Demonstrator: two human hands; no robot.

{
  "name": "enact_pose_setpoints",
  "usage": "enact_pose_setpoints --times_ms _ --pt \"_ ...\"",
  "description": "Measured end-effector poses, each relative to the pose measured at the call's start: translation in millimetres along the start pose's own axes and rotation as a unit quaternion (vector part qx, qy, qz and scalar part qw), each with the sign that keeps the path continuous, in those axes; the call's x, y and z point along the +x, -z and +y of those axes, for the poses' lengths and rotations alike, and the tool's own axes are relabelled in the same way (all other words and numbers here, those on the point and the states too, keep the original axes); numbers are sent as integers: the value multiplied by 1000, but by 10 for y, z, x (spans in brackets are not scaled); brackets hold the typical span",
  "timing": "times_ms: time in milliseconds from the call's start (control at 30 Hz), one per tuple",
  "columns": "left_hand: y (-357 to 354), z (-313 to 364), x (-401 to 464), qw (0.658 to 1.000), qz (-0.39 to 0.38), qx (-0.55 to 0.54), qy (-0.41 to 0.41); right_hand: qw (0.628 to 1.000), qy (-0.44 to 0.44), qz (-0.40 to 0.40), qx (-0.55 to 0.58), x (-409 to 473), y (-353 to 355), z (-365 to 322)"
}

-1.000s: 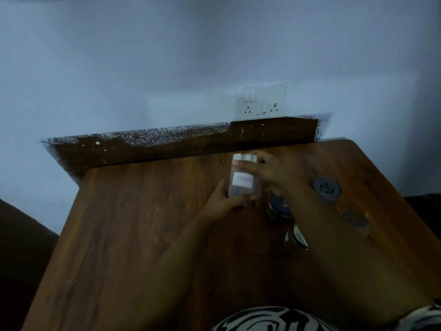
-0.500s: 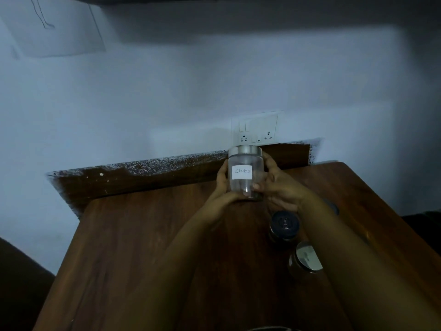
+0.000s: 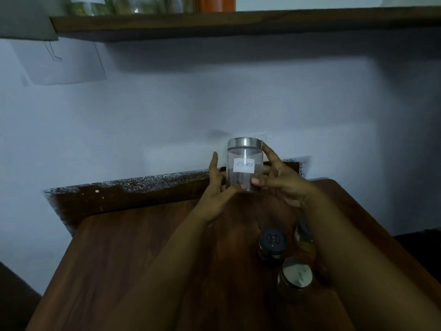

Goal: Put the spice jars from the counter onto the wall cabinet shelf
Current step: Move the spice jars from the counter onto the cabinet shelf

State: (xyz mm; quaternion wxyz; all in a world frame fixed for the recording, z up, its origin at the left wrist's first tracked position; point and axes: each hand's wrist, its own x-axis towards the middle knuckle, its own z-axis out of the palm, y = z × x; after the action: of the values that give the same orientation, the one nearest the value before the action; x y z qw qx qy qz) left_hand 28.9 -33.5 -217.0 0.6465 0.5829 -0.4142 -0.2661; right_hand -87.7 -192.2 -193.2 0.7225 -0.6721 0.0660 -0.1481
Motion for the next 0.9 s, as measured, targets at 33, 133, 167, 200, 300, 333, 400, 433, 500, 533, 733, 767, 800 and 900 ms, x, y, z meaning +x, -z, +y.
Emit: enact_pose_setpoints --times_ms 33,133,167,200,300,333,400,433,500,533,733,767,800,900 --pt "-38 44 32 1000 10 -2 -3 1000 2 7 -13 -11 29 -64" --pt "-188 207 140 1000 8 13 -9 997 10 22 -68 -34 116 -277" --pt "-247 273 180 1000 2 23 -16 996 16 27 -82 -37 150 -363" --pt "-305 352 223 999 -1 36 -27 995 26 31 -90 -39 191 -463" --pt "-460 705 377 988 22 116 -97 989 77 33 -121 -55 364 -867" --pt "-505 849 432 982 34 140 -125 985 99 32 -140 -67 431 -1033" --pt "-601 1145 526 970 59 160 -176 973 141 25 -180 -88 559 -1384" --pt "-654 1288 570 964 70 163 -199 966 160 19 -202 -102 610 -1566" --pt "-754 1544 666 955 82 158 -238 951 195 10 -238 -124 693 -1906" --pt "-796 1658 723 952 85 151 -254 946 210 5 -247 -134 724 -2067" --pt "-918 2202 1040 929 97 165 -316 932 260 -14 -250 -46 827 -2755" --pt "-923 2276 1092 929 96 158 -321 931 264 -17 -251 -6 839 -2840" --pt "-918 2348 1150 928 97 151 -326 929 267 -20 -255 47 849 -2922" --pt "-876 2551 1336 924 110 169 -325 929 263 -16 -259 241 859 -3136"
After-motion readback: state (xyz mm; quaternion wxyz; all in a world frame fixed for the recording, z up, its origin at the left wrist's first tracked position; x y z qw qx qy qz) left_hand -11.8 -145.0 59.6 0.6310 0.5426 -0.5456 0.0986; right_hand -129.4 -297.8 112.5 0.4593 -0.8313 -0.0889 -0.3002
